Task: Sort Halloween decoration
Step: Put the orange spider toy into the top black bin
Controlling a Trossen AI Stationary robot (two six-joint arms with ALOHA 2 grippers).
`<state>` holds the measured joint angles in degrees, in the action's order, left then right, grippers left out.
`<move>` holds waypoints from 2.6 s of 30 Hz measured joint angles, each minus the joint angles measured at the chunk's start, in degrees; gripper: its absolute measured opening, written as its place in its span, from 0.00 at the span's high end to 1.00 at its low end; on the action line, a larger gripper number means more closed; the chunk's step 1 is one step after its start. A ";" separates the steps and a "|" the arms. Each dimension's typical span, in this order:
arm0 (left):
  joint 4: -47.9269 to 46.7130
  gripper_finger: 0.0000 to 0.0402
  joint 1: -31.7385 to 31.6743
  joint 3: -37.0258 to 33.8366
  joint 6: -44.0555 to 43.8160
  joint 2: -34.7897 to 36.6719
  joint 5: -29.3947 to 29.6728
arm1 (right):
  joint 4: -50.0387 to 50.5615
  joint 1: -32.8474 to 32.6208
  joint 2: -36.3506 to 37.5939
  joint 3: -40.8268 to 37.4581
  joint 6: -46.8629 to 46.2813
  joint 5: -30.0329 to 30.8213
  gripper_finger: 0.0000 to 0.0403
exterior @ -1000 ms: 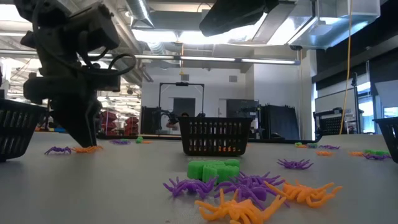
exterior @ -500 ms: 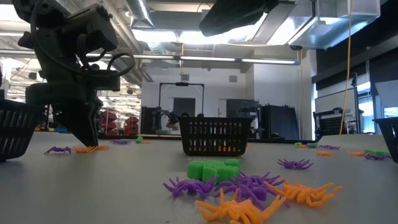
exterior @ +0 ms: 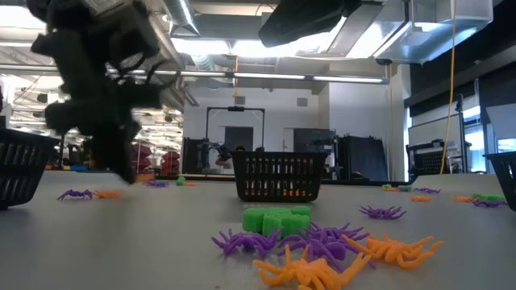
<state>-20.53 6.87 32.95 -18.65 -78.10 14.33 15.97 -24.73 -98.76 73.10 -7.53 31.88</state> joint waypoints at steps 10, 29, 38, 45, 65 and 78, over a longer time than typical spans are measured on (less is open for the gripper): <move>2.01 1.00 2.00 11.37 7.33 0.02 2.51 | 3.88 -0.07 0.00 0.00 0.05 2.09 0.59; 29.59 1.00 -0.18 14.21 16.24 -13.70 -6.06 | 9.18 -5.31 5.92 0.04 -1.25 11.67 0.59; 31.57 0.84 -2.16 14.19 14.67 -17.47 -7.41 | 9.55 -5.27 5.94 0.04 -1.18 11.87 0.59; 22.48 0.68 -1.90 14.19 13.98 -13.14 -7.29 | 9.62 -5.27 5.94 0.04 -1.16 11.63 0.59; -14.20 0.68 8.26 14.12 -4.15 -4.65 -8.98 | 9.05 -5.27 5.99 0.02 -1.51 10.99 0.59; -12.85 0.68 4.31 14.14 -4.77 -12.43 -12.34 | 9.06 -5.27 5.99 0.02 -2.52 10.97 0.59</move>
<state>-33.38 11.18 47.09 -23.42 -90.53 1.99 25.03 -30.00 -92.77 73.12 -10.04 42.85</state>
